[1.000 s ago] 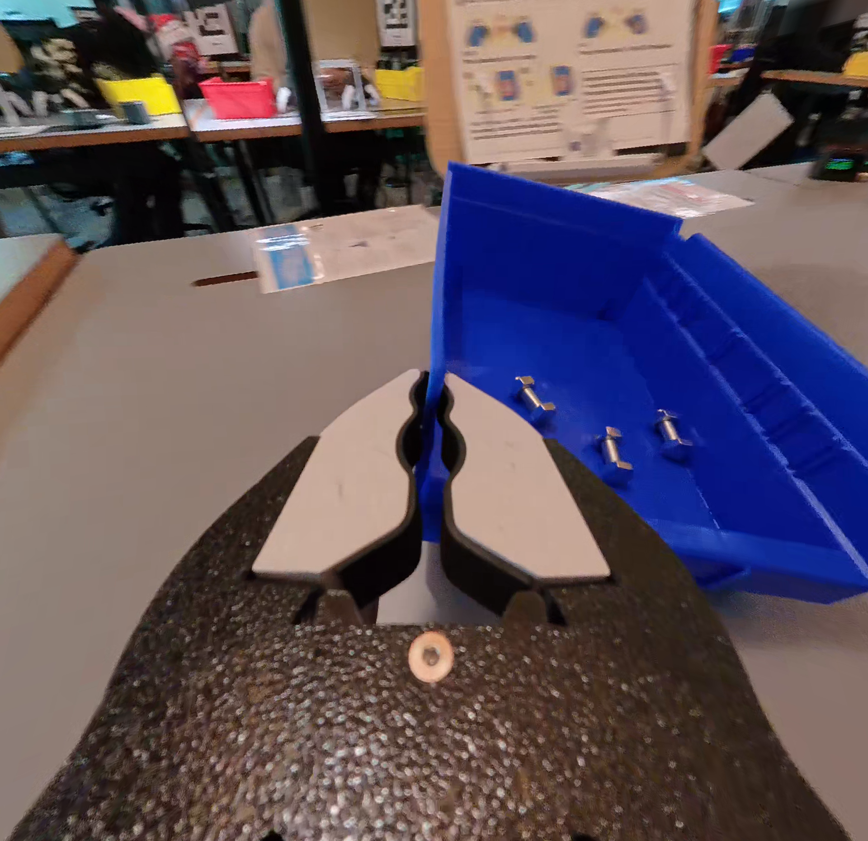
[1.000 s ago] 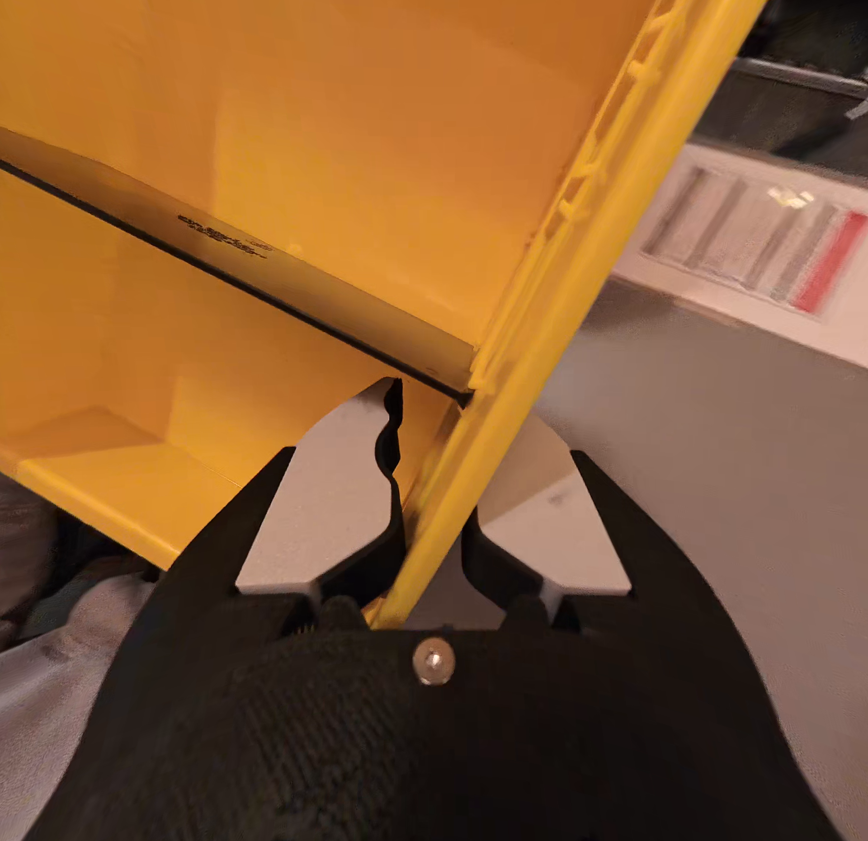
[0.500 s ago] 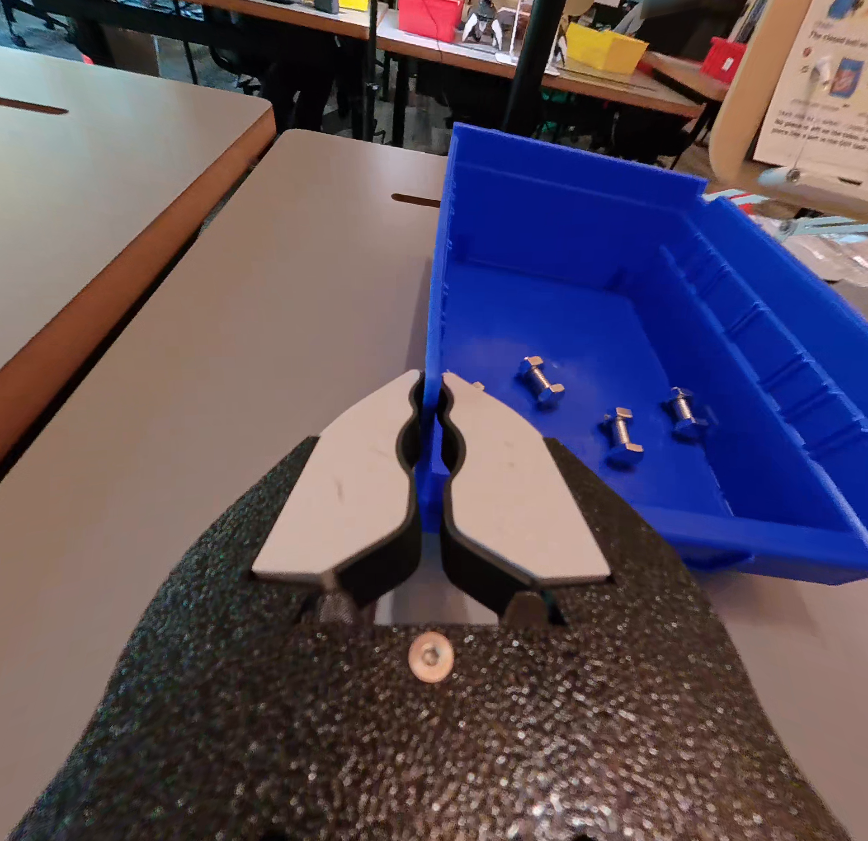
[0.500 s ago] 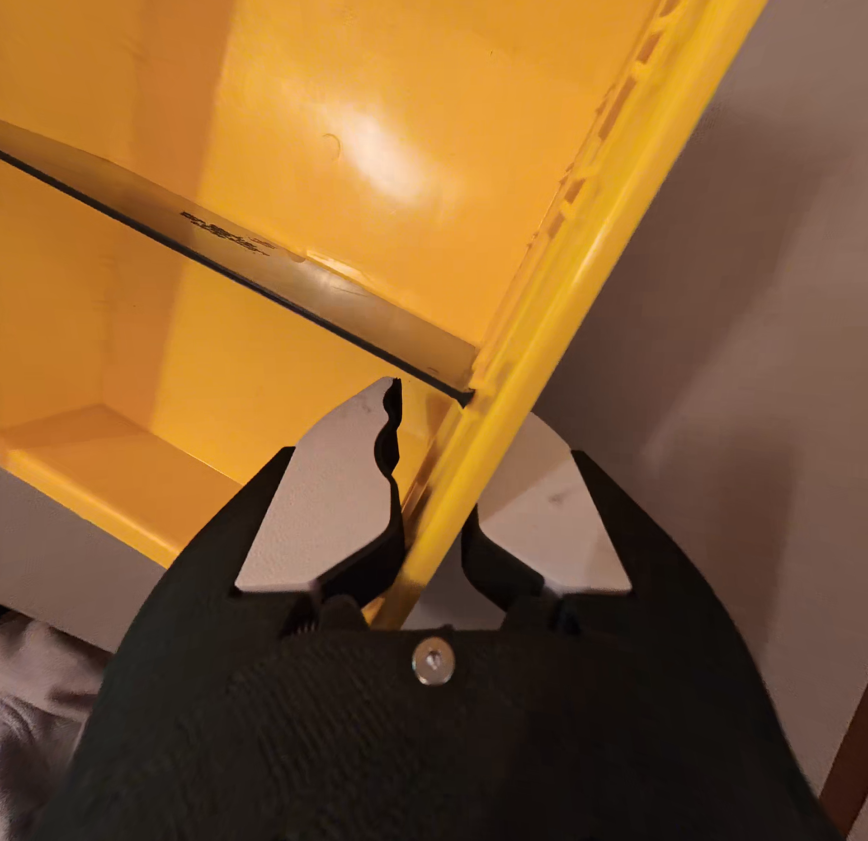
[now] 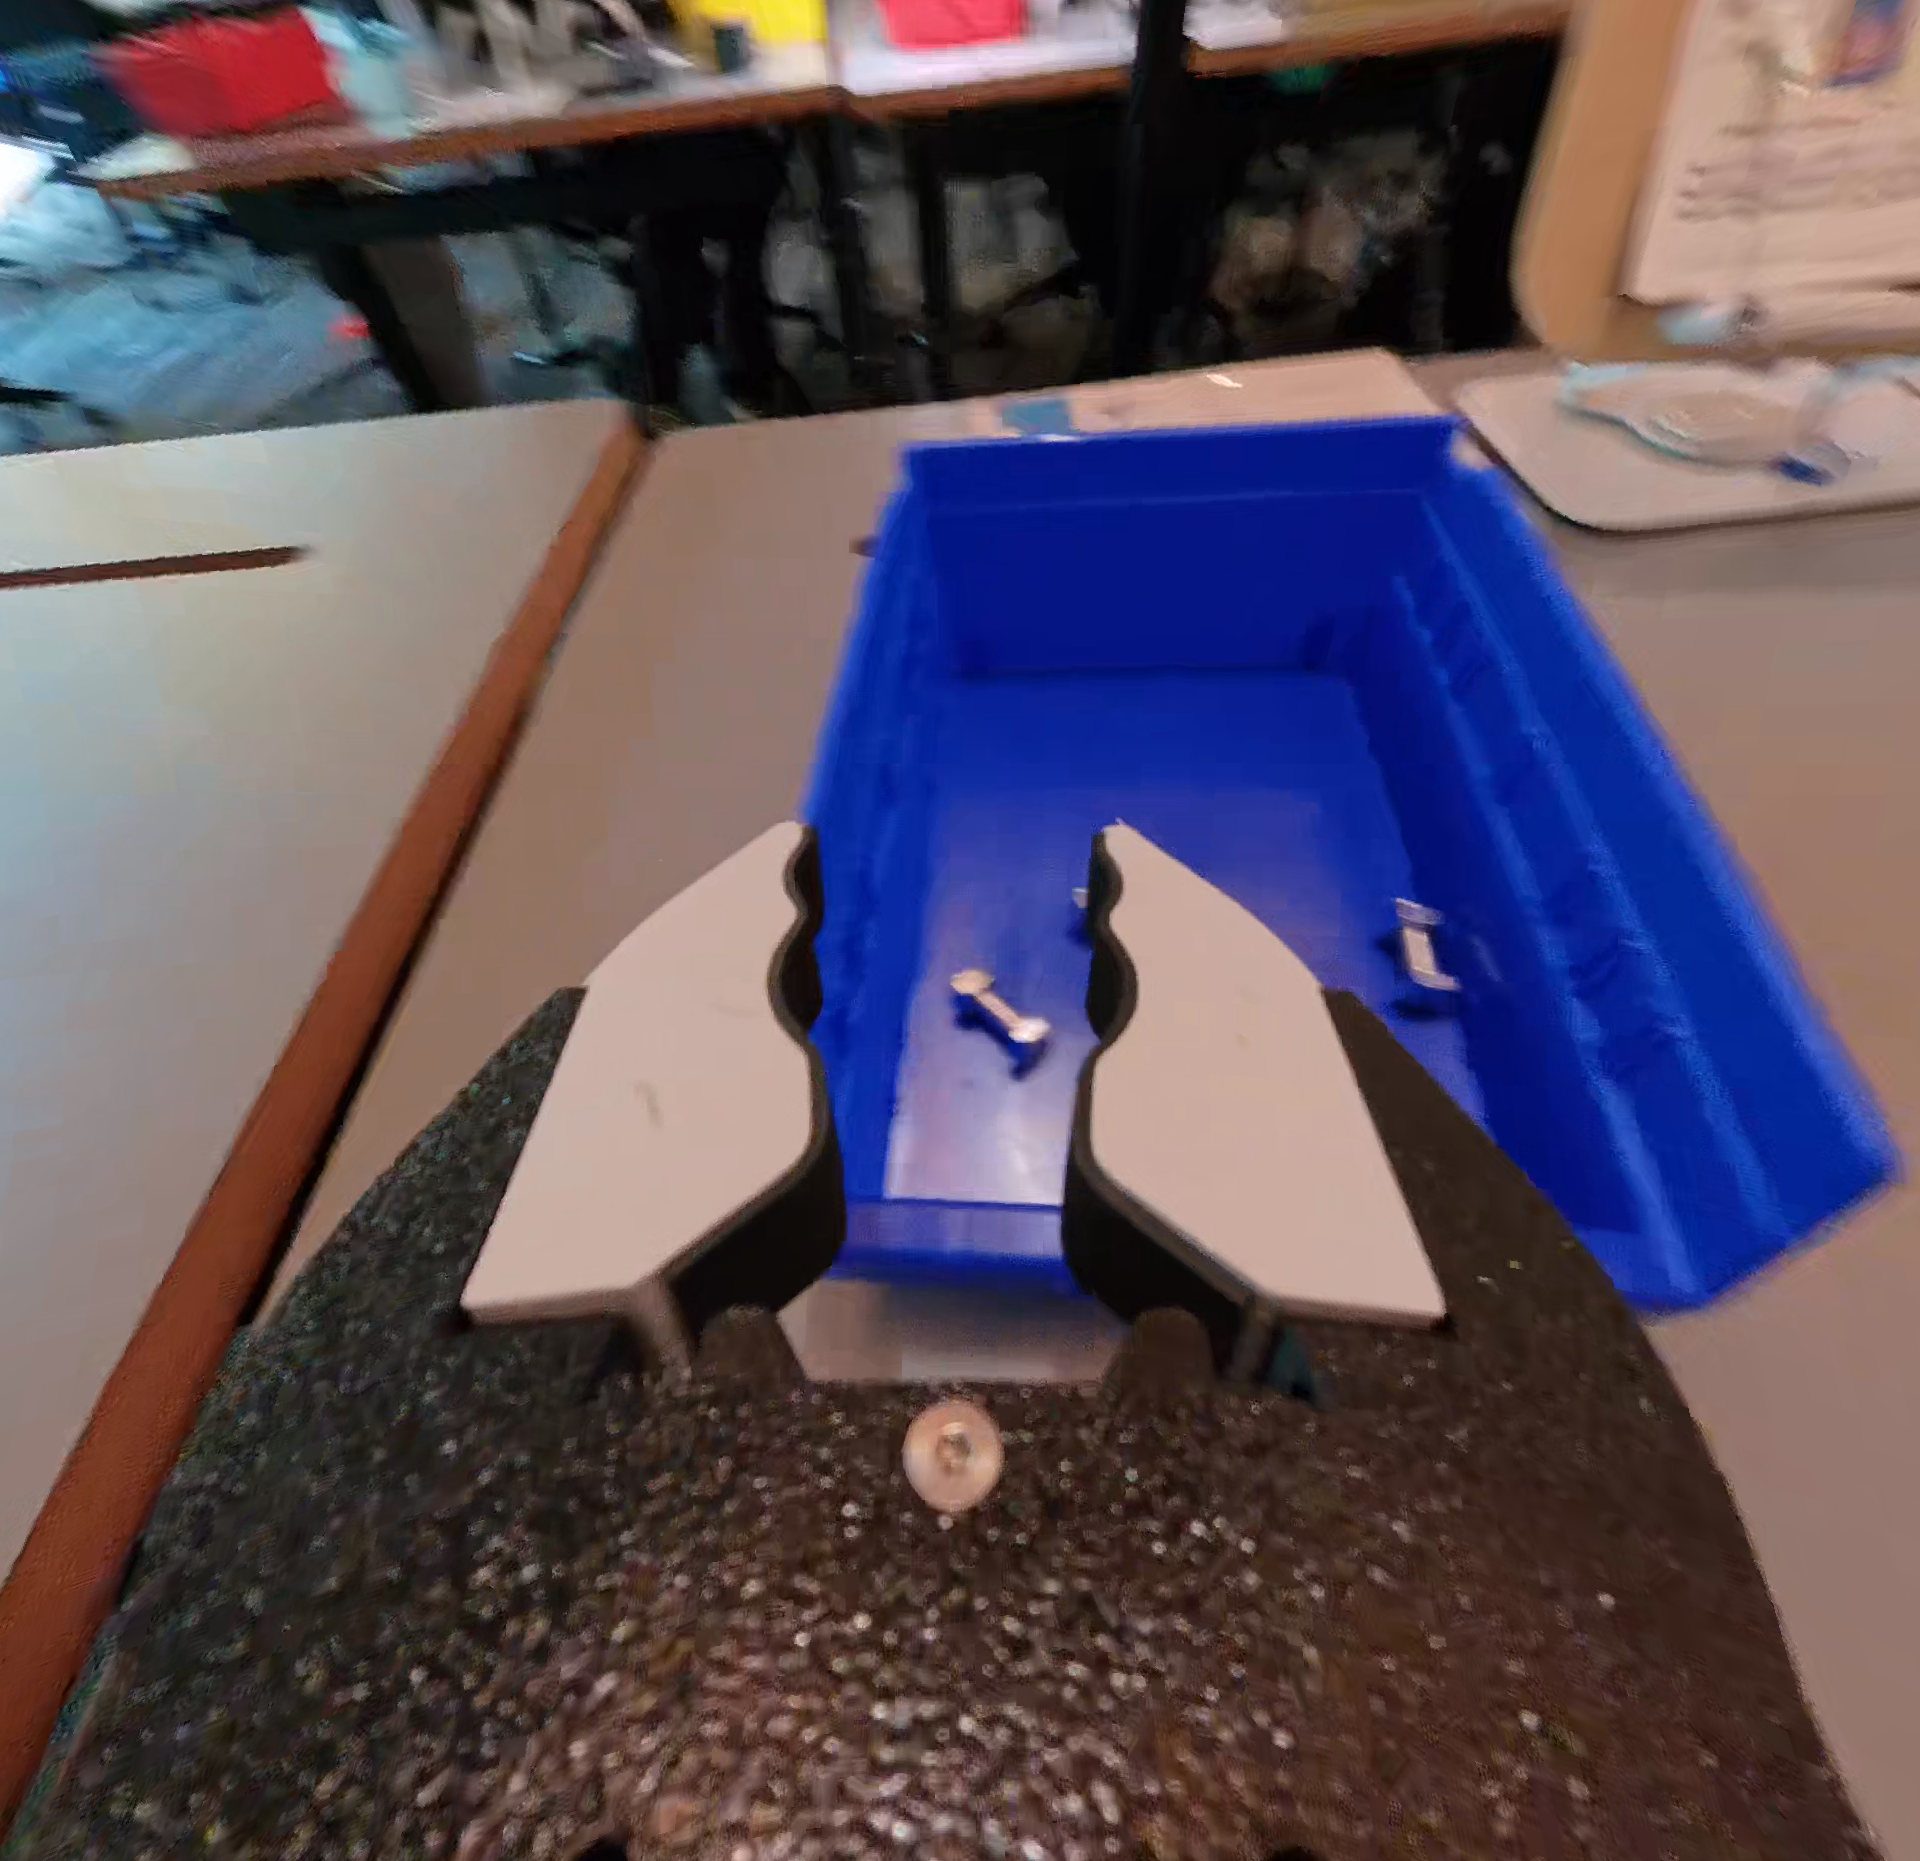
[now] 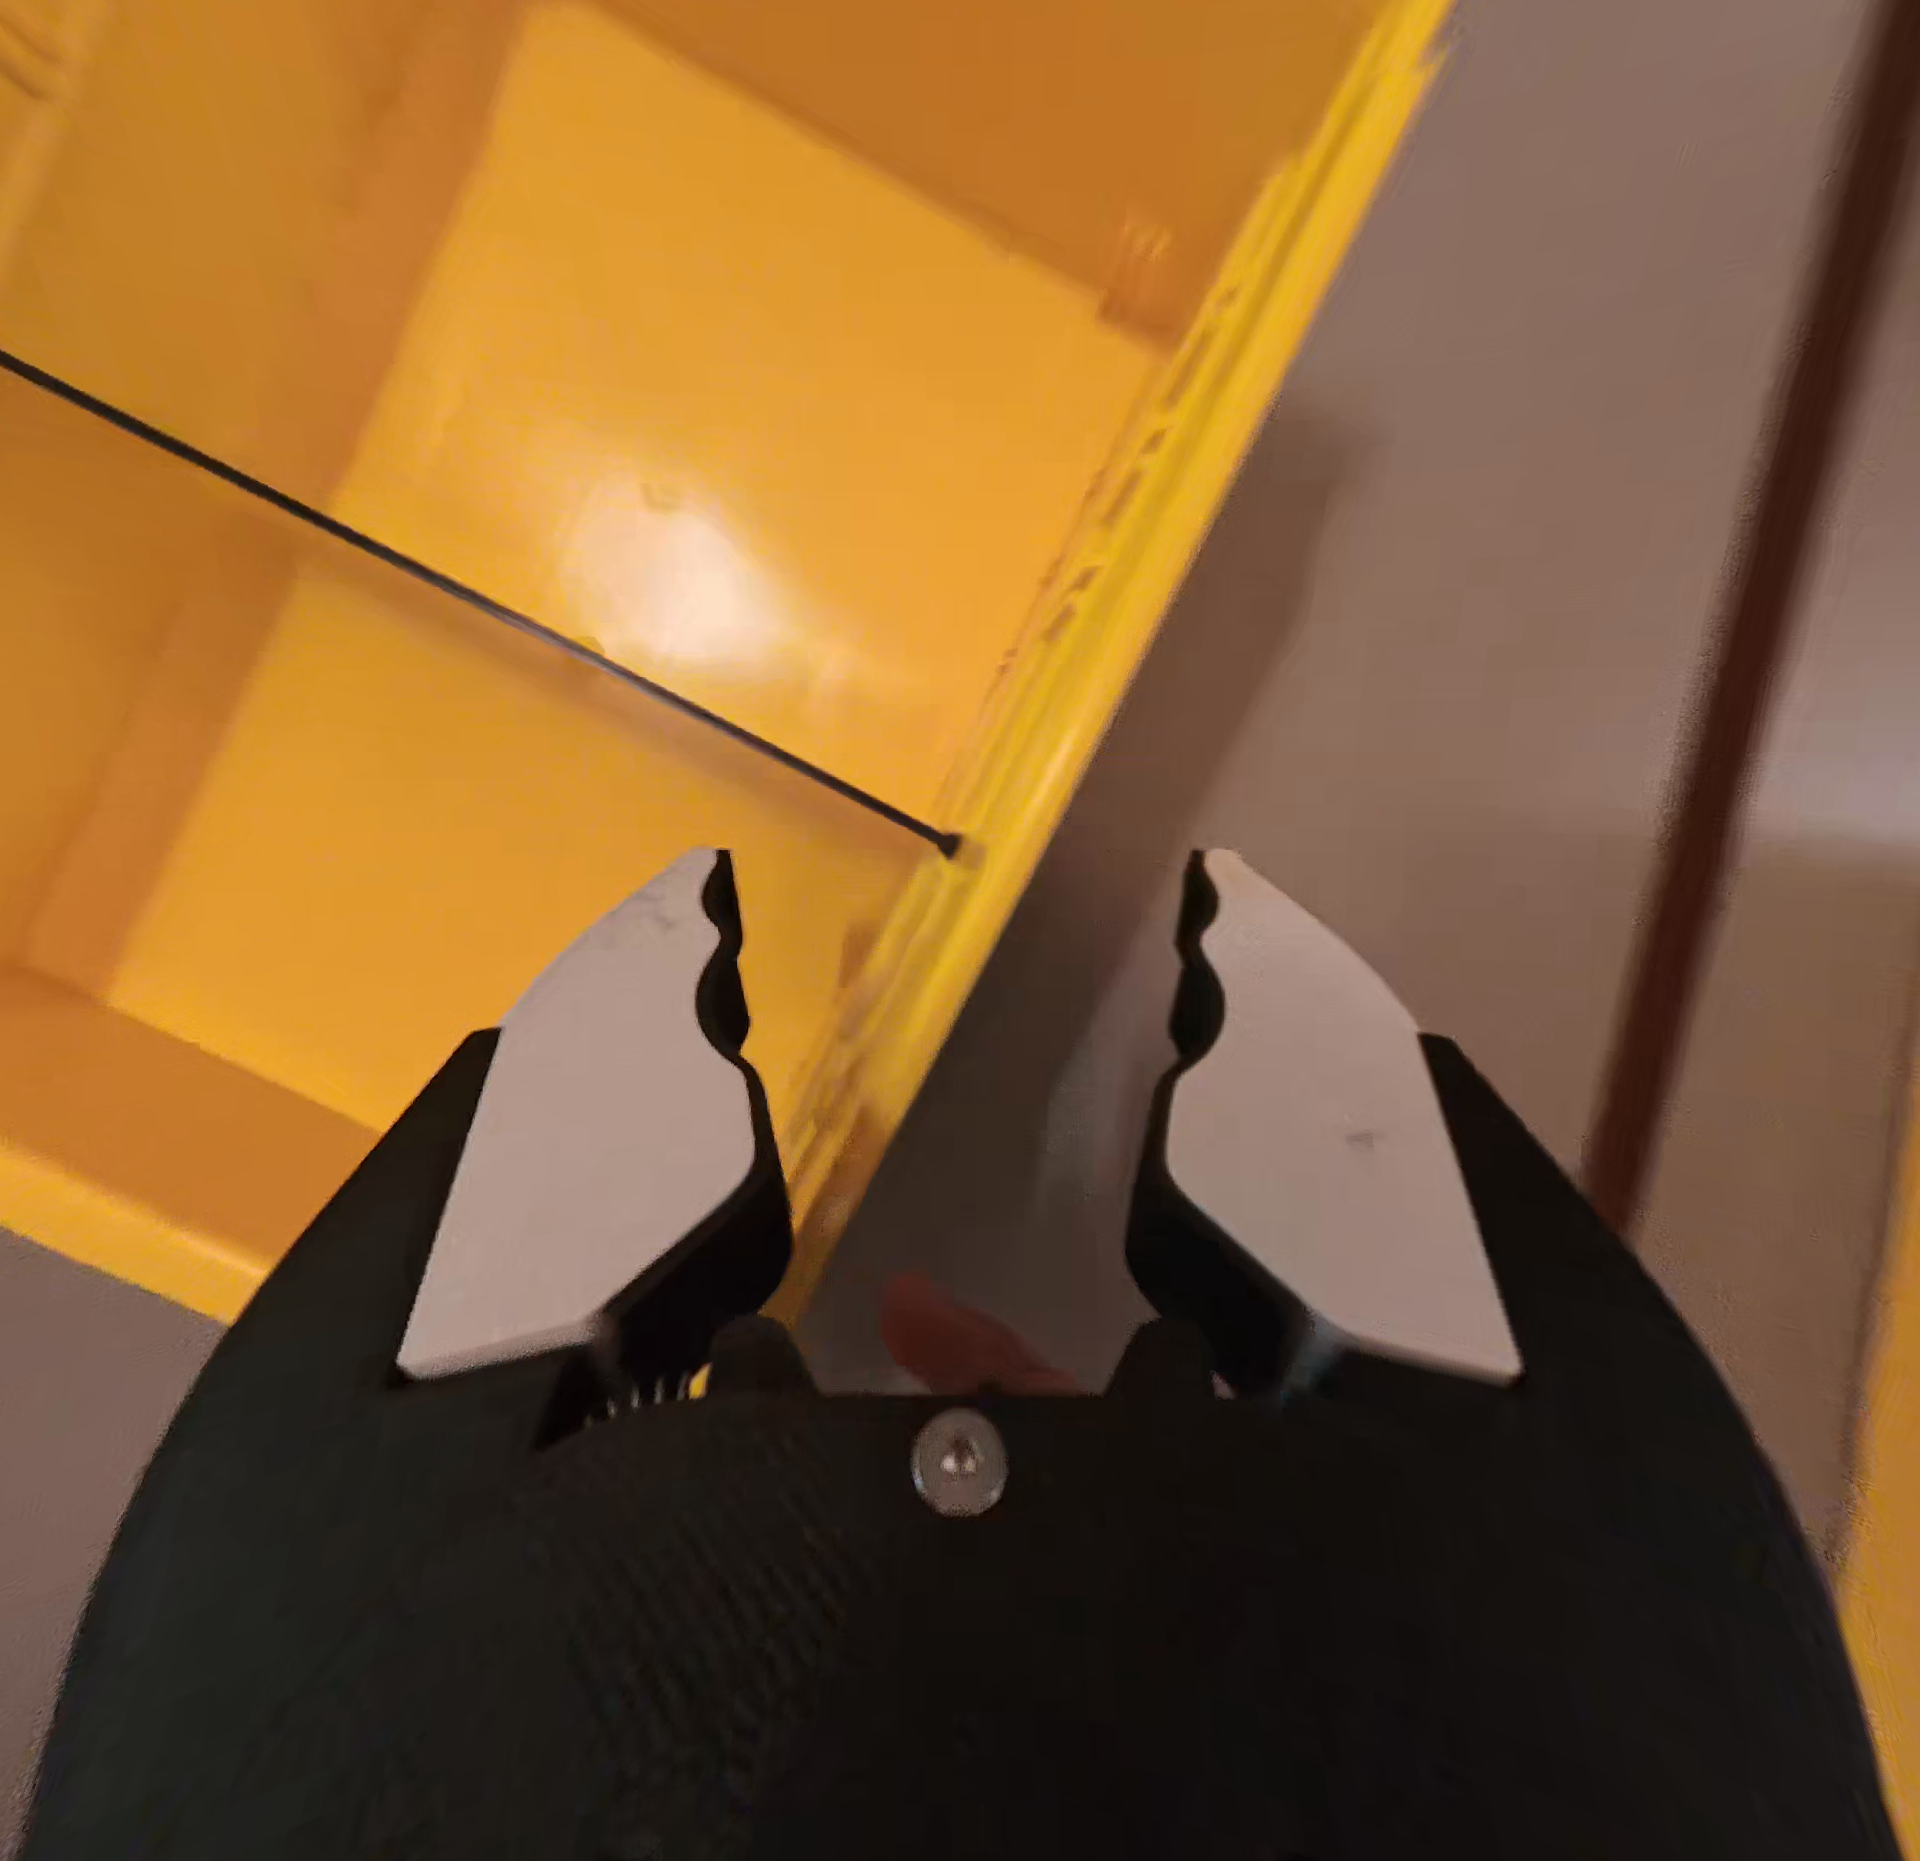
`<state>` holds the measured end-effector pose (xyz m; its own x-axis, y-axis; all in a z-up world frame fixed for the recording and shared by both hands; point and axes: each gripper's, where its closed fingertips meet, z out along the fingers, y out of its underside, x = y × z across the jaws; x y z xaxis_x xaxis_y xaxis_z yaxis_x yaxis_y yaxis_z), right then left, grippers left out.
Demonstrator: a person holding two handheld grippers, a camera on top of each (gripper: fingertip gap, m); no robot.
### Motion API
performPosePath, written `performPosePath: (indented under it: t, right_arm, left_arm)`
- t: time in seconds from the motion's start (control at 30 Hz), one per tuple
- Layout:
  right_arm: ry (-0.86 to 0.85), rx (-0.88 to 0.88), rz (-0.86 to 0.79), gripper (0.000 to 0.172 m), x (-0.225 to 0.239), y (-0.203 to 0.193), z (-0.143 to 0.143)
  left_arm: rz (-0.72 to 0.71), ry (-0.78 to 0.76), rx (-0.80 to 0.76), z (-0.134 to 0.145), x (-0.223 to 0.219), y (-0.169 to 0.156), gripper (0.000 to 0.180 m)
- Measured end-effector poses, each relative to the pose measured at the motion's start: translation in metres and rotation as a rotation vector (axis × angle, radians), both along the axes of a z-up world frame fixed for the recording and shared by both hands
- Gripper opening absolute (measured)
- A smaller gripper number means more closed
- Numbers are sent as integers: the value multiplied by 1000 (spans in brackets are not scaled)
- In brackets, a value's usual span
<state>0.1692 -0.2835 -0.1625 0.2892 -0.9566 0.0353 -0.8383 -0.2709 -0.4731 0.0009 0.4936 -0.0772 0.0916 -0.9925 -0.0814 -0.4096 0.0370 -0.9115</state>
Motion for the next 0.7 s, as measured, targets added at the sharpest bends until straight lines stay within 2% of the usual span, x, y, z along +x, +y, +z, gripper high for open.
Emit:
performPosePath:
  t: [0.03,0.13,0.2,0.27,0.4,0.47,0.5,0.6,0.7]
  right_arm:
    - [-69,-37,-11,88,0,-3,17]
    - [-299,-15,6,93,-14,16,74]
    - [-404,71,100,94,-36,50,97]
    - [-475,142,199,95,-58,86,106]
    - [-505,193,361,94,-96,139,93]
    - [-499,201,425,94,-107,156,80]
    - [-497,200,447,93,-110,162,74]
    - [-486,199,469,93,-110,172,61]
    - [-474,192,463,92,-106,178,60]
  left_arm:
    - [-64,79,-36,-6,7,-19,49]
    - [-185,340,-183,-34,27,-57,43]
    - [-169,461,-228,-55,42,-55,39]
    - [-127,598,-293,-79,51,-47,35]
    - [-54,789,-420,-117,53,-40,24]
    - [-14,826,-482,-127,53,-41,25]
    - [2,823,-505,-128,55,-42,25]
    - [28,839,-502,-131,57,-42,10]
    - [58,861,-521,-130,60,-42,10]
